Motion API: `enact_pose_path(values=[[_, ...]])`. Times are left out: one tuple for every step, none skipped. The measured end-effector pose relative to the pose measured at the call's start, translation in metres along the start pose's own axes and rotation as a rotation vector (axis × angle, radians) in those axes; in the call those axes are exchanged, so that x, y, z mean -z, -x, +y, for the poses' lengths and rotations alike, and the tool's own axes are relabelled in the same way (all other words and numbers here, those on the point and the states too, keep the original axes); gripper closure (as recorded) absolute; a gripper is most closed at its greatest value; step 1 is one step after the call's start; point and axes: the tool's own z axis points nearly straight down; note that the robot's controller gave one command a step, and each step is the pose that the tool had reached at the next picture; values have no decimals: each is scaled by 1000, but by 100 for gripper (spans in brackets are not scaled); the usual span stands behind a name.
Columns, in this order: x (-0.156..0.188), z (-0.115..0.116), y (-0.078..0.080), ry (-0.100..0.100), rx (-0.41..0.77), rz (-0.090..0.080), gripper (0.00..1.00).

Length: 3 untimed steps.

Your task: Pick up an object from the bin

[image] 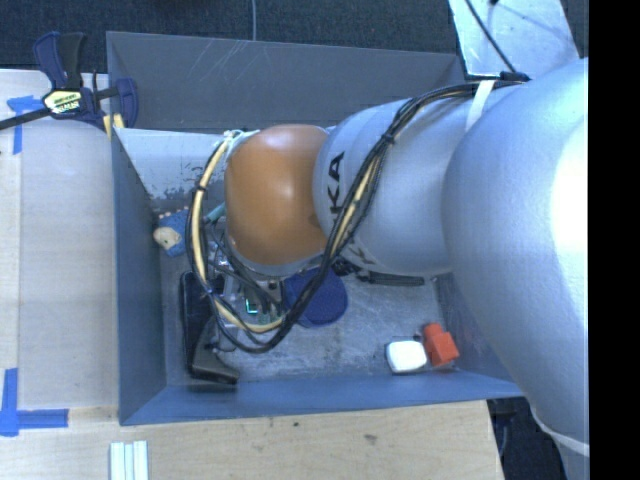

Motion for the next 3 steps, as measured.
enact_pose_path(values=[[-51, -15, 51, 10, 655, -24, 0], [-47, -15, 53, 8, 654, -27, 100], [75, -4, 28, 0, 681, -11, 100]])
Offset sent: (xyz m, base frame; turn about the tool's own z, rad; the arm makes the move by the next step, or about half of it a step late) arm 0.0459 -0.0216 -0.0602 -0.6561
